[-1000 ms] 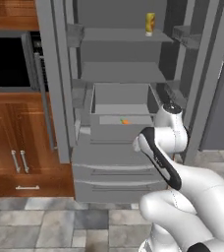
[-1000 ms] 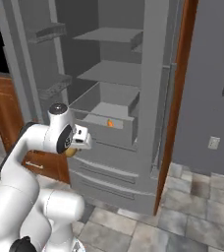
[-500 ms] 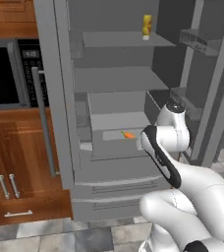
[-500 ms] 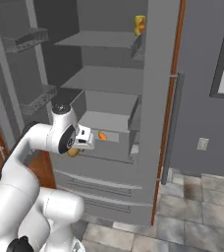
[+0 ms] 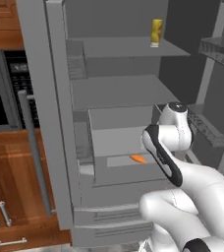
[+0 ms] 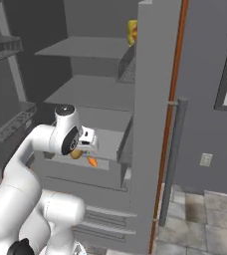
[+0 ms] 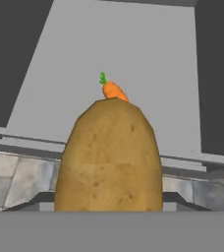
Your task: Place the carrot and potato inside the fridge drawer. Close the drawer after placing the vegetables.
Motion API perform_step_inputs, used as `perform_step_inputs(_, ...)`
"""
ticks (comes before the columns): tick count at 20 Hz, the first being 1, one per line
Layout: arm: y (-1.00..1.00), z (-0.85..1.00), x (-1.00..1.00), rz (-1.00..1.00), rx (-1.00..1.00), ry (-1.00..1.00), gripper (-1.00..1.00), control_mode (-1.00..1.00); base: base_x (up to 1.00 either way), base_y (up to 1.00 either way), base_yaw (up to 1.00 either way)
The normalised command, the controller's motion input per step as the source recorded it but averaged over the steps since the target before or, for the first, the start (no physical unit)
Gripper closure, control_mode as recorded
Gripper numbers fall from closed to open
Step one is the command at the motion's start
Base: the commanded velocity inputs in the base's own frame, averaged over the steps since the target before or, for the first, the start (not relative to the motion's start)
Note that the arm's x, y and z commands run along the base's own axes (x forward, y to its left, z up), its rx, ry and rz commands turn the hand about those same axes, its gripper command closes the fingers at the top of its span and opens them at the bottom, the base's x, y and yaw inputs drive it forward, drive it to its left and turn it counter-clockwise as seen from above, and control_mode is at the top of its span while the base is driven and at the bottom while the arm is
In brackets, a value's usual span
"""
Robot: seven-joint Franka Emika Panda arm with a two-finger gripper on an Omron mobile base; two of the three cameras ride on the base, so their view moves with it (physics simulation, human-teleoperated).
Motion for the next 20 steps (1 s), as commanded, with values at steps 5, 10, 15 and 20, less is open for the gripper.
perform_step_inputs(5,0.00,0.00,0.00,0.00,0.00,0.00,1.00,1.00,0.42,-0.42,0.18)
perform_step_inputs(10,0.00,0.00,0.00,0.00,0.00,0.00,1.00,1.00,0.30,-0.26,0.17)
perform_step_inputs(15,0.00,0.00,0.00,0.00,0.00,0.00,1.00,1.00,0.27,-0.12,0.16)
perform_step_inputs(20,-0.03,0.00,0.08,0.02,0.01,0.00,1.00,-1.00,0.24,-0.12,0.12)
